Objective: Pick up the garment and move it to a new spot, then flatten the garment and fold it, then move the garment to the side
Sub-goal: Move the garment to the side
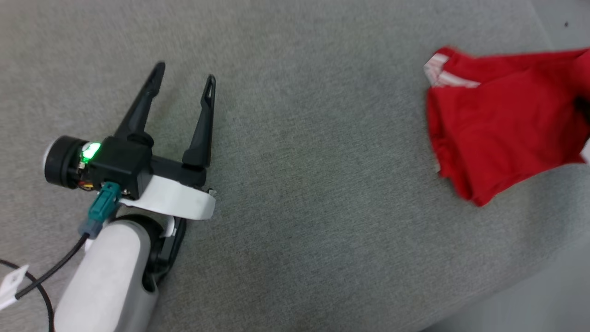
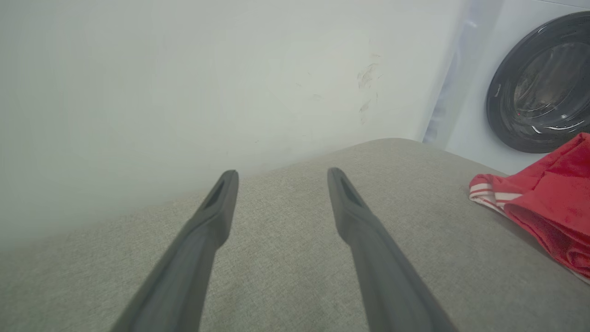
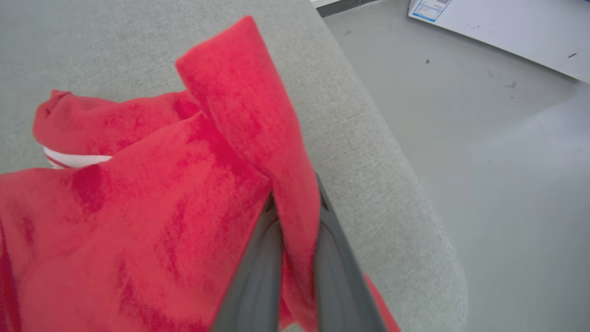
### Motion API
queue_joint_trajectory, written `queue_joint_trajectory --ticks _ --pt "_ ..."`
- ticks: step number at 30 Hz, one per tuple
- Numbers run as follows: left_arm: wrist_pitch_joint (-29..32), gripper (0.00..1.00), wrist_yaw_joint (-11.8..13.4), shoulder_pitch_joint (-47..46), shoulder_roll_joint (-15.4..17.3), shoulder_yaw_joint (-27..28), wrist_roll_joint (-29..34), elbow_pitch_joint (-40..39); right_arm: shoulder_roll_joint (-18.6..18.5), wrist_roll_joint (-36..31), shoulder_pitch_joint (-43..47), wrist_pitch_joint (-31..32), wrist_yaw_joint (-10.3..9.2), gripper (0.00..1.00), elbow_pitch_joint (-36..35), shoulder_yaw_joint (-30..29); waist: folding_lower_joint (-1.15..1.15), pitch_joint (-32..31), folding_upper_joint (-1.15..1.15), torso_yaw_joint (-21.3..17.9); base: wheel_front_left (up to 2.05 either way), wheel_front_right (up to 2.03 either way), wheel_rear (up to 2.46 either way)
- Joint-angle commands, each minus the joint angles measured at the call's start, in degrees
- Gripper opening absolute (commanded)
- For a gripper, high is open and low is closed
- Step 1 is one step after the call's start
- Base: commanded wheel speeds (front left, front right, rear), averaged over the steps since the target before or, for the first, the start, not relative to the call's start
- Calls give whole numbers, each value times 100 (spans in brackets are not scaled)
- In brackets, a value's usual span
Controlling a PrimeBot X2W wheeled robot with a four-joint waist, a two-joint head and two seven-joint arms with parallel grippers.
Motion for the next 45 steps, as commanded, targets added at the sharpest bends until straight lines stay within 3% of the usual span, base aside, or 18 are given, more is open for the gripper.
queue_joint_trajectory --ticks 1,7,11,12,13,14,15,21,28,37,45 --pt "55 100 -28 -173 85 -13 72 -93 -106 -13 -270 -175 -4 0 157 -103 -1 498 0 -58 0 0 0" --pt "250 100 -46 -431 211 -62 190 -332 -358 -147 -725 -777 -5 0 700 -388 -1 924 0 58 0 0 0" --pt "323 100 -50 -493 237 -97 226 -396 -172 -152 -882 -1134 -4 0 1076 -442 -1 1055 0 93 0 0 0" --pt "330 100 -47 -488 240 -107 225 -393 -128 -159 -915 -1243 -4 19 1171 -447 -1 1065 0 95 0 0 0" --pt "330 100 -47 -488 240 -107 225 -393 -128 -159 -915 -1243 -4 19 1171 -447 -1 1065 0 95 0 0 0" --pt "336 100 -41 -483 240 -110 224 -394 -100 -187 -934 -1328 -4 84 1264 -431 -1 1070 0 95 0 0 0" --pt "340 100 -36 -470 242 -121 219 -386 -94 -222 -955 -1437 -4 100 1337 -409 -1 1069 0 95 0 0 0" --pt "271 100 10 -323 226 -108 144 -228 -95 -443 -1009 -2316 -4 100 1664 -361 -1 817 0 64 0 0 0" --pt "-60 100 164 134 74 -20 -99 153 25 -745 -584 -3146 -4 100 1599 -69 -1 -4 0 54 0 0 0" --pt "-365 100 437 935 -134 99 -385 661 400 -872 505 -3432 -5 100 853 288 -1 -1110 0 304 0 0 0" --pt "-549 100 504 1385 -232 212 -660 968 840 -1021 1595 -3342 -4 100 -150 475 -1 -1716 0 827 0 0 0"
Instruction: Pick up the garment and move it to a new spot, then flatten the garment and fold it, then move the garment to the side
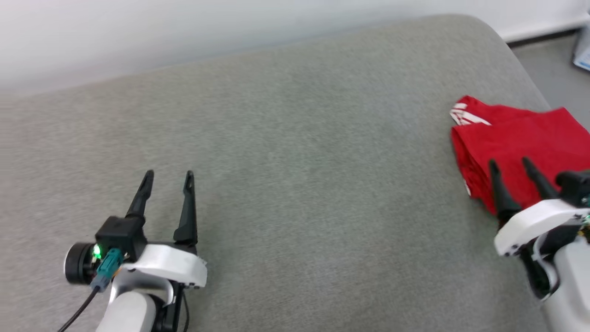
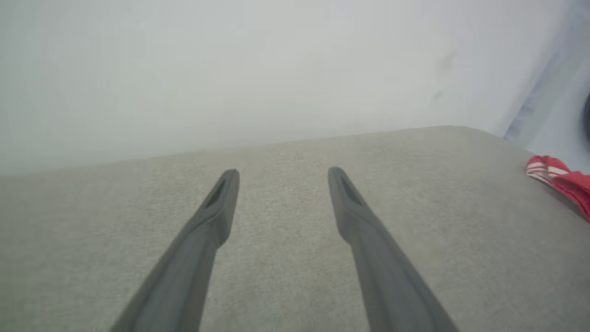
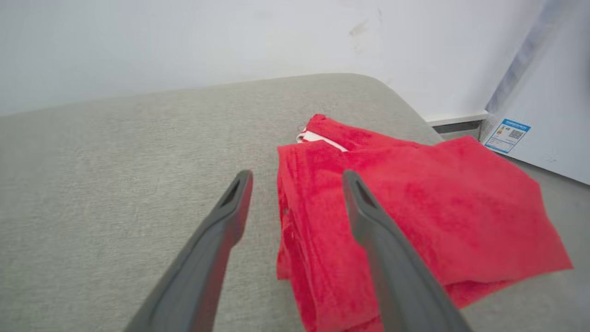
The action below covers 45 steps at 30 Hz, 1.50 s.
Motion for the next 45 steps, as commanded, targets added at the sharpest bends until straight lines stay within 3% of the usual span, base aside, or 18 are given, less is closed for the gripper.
queue_joint_trajectory --ticks 1,10,22,31,45 --pt "-47 100 4 111 14 36 -56 45 96 -75 186 49 -4 100 -208 27 1 -305 0 341 0 0 0" --pt "-199 100 -124 429 207 346 -384 179 664 -530 1279 500 -4 100 -2068 -223 1 -653 0 1114 0 0 0" --pt "-285 100 -152 1189 318 507 -598 341 1168 -1019 2543 1092 -4 100 -3613 -591 1 -1315 0 1337 0 0 0" --pt "-264 100 -99 1382 292 398 -558 361 1268 -1085 2924 1381 -4 100 -4057 -594 1 -1441 0 1322 0 0 0" --pt "-226 100 -58 1240 335 309 -539 416 1274 -1108 2915 1473 -4 100 -4184 -593 1 -1419 0 1330 0 0 0"
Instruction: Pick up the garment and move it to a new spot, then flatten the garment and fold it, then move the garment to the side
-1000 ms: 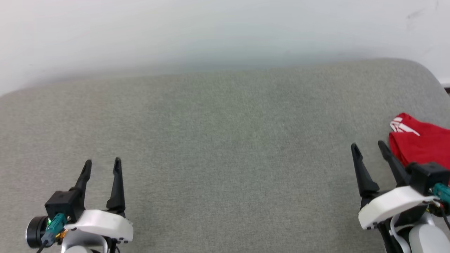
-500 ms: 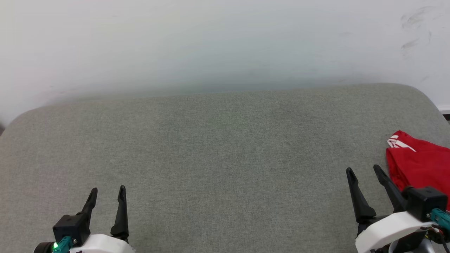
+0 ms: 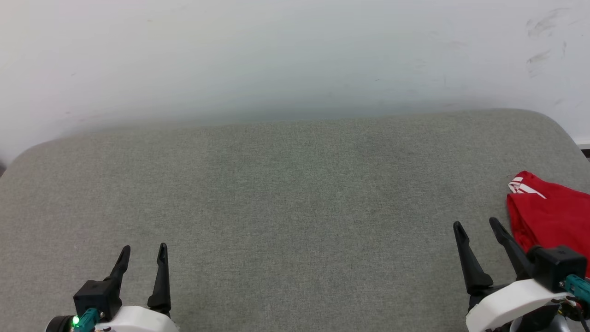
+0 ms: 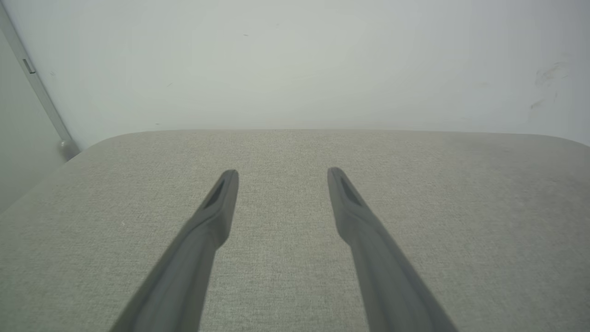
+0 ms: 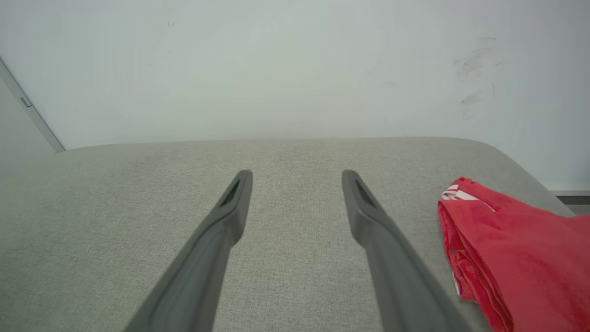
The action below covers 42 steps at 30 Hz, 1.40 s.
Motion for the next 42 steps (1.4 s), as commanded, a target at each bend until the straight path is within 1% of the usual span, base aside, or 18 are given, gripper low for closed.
queue_joint_trajectory --ticks 1,2,5,11,12,13,14,15,16,30,42 --pt "10 100 14 -62 25 -14 -11 31 12 -26 -23 -7 -4 100 -25 -4 0 9 0 2 0 0 0" --pt "1 0 -2 -24 5 -6 -2 15 0 1 -1 0 0 0 0 2 0 9 0 2 0 0 0" --pt "11 0 -15 52 -81 -32 -36 136 5 40 33 10 0 0 155 13 1 11 0 4 0 0 0" --pt "177 0 -139 -24 -208 120 -609 170 24 733 -54 40 0 0 291 -43 1 16 0 19 0 0 0" --pt "177 0 -139 -24 -208 120 -609 170 24 733 -54 40 0 0 291 -43 1 16 0 19 0 0 0" --pt "231 0 -179 -52 -247 168 -789 185 30 950 -83 49 0 0 334 -61 1 18 0 24 0 0 0" --pt "231 0 -179 -52 -247 168 -789 185 30 950 -83 49 0 0 334 -61 1 18 0 24 0 0 0" --pt "282 0 -219 -79 -285 217 -965 201 37 1162 -112 58 0 0 377 -79 1 20 0 29 0 0 0" --pt "282 0 -219 -79 -285 217 -965 201 37 1162 -112 58 0 0 377 -79 1 20 0 29 0 0 0" --pt "615 0 -471 -250 -536 523 -2082 290 75 2509 -288 117 -1 0 651 -193 1 33 0 65 0 0 0" --pt "863 0 -656 -363 -723 750 -2907 336 104 3502 -422 160 -1 0 851 -275 1 44 0 96 0 0 0"
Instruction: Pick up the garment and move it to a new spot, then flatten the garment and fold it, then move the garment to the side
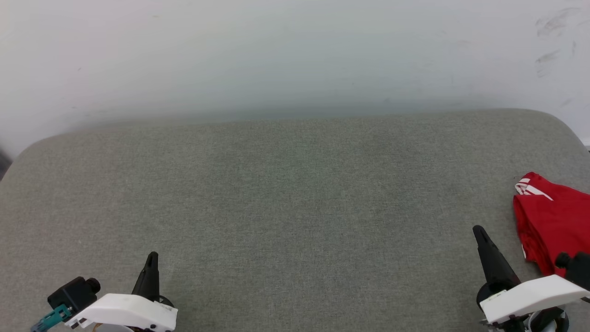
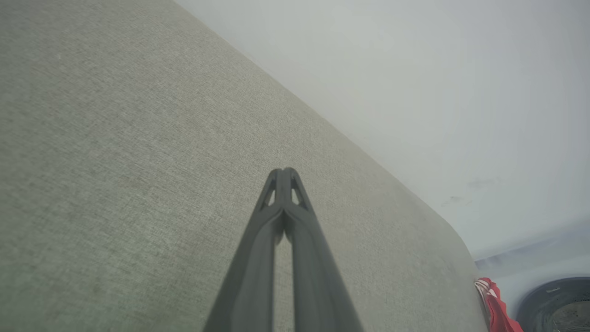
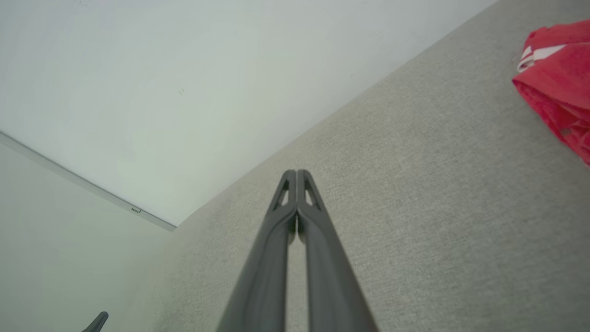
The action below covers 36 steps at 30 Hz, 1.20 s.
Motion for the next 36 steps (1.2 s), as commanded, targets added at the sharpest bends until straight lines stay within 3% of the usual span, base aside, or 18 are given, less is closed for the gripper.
queue_joint_trajectory --ticks 1,36 --pt "43 0 -58 -183 -6 88 -162 -45 11 208 -193 -1 0 0 -24 -28 0 1 0 4 0 0 0" --pt "610 0 -482 -442 -438 608 -2051 81 78 2482 -478 103 -1 0 445 -217 0 34 0 93 0 0 0"
